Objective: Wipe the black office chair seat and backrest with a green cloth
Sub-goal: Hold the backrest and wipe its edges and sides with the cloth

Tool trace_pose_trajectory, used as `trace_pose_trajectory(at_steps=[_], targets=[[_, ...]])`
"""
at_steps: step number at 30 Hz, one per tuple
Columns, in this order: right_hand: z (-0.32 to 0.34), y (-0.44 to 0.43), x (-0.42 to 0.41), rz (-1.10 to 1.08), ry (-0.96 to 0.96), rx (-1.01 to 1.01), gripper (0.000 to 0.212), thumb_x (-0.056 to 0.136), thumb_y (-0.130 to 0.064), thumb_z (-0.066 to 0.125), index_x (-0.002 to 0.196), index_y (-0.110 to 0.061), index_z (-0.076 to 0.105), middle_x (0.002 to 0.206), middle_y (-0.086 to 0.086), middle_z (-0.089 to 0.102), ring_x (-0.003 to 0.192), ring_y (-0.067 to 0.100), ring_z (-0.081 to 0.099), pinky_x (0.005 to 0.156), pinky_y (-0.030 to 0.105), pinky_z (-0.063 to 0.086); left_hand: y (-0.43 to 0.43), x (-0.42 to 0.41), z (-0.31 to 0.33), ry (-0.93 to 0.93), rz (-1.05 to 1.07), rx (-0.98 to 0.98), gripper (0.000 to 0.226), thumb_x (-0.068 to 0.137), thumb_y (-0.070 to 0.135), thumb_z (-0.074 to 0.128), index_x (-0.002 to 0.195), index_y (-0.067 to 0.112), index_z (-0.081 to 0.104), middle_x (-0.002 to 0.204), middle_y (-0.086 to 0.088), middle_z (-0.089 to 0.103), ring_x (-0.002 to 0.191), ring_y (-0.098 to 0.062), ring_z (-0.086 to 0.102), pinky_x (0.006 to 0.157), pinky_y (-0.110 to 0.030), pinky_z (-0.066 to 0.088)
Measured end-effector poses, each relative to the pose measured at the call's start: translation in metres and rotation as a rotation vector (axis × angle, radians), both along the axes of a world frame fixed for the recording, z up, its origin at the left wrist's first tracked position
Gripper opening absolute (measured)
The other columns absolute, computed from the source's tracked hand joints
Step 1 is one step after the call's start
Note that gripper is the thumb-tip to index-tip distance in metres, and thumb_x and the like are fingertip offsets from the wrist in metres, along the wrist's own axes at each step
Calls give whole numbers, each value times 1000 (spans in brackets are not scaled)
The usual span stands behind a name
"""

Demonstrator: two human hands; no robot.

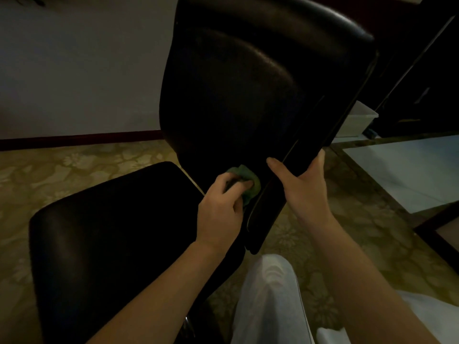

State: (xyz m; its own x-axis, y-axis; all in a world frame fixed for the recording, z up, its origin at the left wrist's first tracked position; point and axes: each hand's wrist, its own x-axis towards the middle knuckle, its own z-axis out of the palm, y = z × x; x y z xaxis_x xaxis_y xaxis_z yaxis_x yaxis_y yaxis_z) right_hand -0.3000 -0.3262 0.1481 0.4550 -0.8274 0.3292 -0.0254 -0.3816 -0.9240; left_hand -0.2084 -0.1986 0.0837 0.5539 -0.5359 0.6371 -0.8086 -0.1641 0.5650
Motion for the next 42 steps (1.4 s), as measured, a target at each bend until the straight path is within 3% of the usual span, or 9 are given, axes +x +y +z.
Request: trace_pose_trajectory(at_steps=[3, 8, 12, 18, 25, 28, 32, 38, 42], targets=[[-1, 2, 0, -15, 15, -1, 62, 81, -30, 79, 130, -20, 42, 103, -24, 58, 94, -11, 60, 70, 7, 49, 7, -2, -30, -20, 19, 82, 30, 94, 15, 47, 112, 12, 71, 123, -10, 60, 106, -30, 64, 81, -40, 59], [-3, 9, 2, -31, -18, -1, 65, 82, -26, 79, 134, -19, 39, 107, -24, 55, 94, -15, 57, 71, 3, 47, 19, -2, -54, 100, 69, 232, 23, 89, 2, 64, 107, 14, 72, 123, -9, 62, 101, -32, 67, 77, -38, 60], [-13, 13, 5, -42, 9, -34, 76, 77, -27, 83, 136, -18, 35, 103, -45, 45, 101, -18, 52, 77, 4, 46, 22, 2, -33, 132, 46, 192, 26, 90, 2, 60, 109, 15, 73, 124, -4, 62, 105, -27, 64, 82, -35, 57], [-41, 26, 4, -78, 31, 7, 78, 73, -31, 86, 129, -31, 31, 114, -26, 48, 105, -12, 54, 81, 11, 48, 14, -8, 3, 133, -21, 25, 30, 89, 4, 58, 113, 15, 73, 123, -2, 61, 105, -21, 63, 85, -33, 57], [-42, 24, -2, -56, 63, 27, 79, 76, -36, 83, 135, -25, 31, 113, -24, 50, 100, -12, 55, 74, 10, 47, 23, -12, -58, 79, 51, 176, 26, 85, 3, 63, 106, 14, 73, 123, -9, 63, 104, -31, 66, 77, -38, 60], [-41, 23, -4, -35, 58, 30, 77, 77, -32, 82, 134, -20, 33, 115, -18, 53, 97, -13, 57, 68, 4, 47, 33, -11, -86, 103, 78, 293, 26, 81, -4, 72, 100, 12, 78, 117, -10, 68, 99, -32, 70, 84, -33, 58], [-44, 24, -5, -45, 53, 6, 75, 75, -36, 83, 130, -21, 34, 119, -7, 56, 104, 1, 60, 72, 4, 48, 40, -13, -80, 245, 103, 283, 28, 93, 4, 61, 111, 19, 76, 124, -2, 64, 107, -23, 65, 90, -32, 55], [-48, 26, -6, -54, 22, -7, 75, 68, -52, 81, 123, -38, 32, 124, -5, 53, 113, 11, 57, 92, 38, 54, 39, -17, -29, 271, 94, 135, 32, 93, 5, 60, 116, 22, 73, 123, 6, 62, 110, -11, 60, 94, -18, 46], [-47, 28, -6, -65, -7, -28, 84, 67, -54, 81, 131, -28, 34, 125, -5, 50, 117, 14, 53, 96, 43, 51, 32, -26, 0, 261, 85, 14, 31, 92, 5, 61, 117, 21, 72, 120, 9, 62, 108, -2, 56, 94, -8, 41]])
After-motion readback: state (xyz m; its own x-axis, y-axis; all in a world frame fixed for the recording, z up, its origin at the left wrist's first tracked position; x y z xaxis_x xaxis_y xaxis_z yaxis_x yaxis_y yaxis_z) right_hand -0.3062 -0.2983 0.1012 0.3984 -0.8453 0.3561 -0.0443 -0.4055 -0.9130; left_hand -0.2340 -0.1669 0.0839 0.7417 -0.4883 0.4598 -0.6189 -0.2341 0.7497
